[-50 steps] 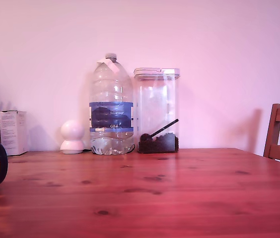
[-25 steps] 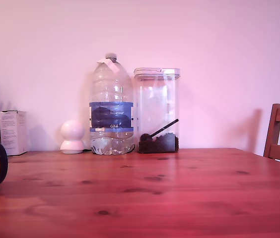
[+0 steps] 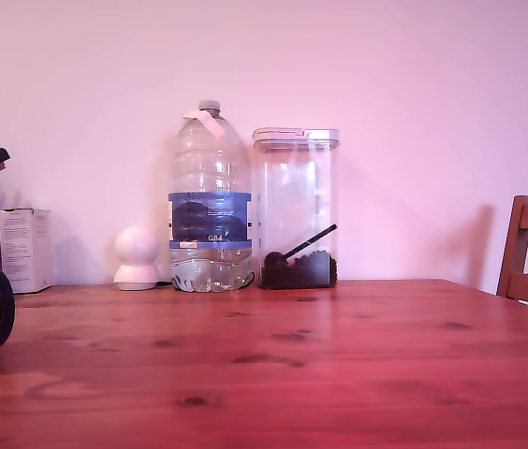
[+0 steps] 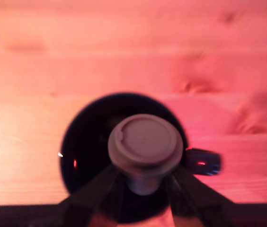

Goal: Pick up the coffee capsules from the table one by one and drop them inside the nearest coffee cup

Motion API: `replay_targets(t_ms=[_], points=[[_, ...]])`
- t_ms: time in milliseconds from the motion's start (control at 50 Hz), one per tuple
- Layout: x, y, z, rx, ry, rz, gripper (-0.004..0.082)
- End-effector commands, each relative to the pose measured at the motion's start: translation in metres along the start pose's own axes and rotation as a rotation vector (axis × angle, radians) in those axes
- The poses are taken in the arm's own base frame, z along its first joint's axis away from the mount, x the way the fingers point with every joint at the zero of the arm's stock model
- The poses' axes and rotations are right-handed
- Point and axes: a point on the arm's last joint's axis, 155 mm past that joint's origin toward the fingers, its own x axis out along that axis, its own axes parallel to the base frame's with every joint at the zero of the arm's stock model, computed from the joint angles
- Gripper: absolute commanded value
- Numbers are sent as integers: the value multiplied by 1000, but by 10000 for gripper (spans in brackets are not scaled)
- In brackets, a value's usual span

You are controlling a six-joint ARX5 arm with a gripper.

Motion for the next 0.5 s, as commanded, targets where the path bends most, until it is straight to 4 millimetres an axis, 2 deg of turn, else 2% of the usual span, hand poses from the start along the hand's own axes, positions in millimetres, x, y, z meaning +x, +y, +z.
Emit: replay_targets(t_ms=[0,140,180,240,320,360,480], points=[[1,2,2,-5,-12,6,128],[0,1,6,3,-28,4,132],[0,1,6,3,-27,4,159],[0,1,6,3,-28,4,294],[0,1,6,2,-29,5,556],[0,2,6,2,-29,5,636],[0,1,5,3,-25,5,655]])
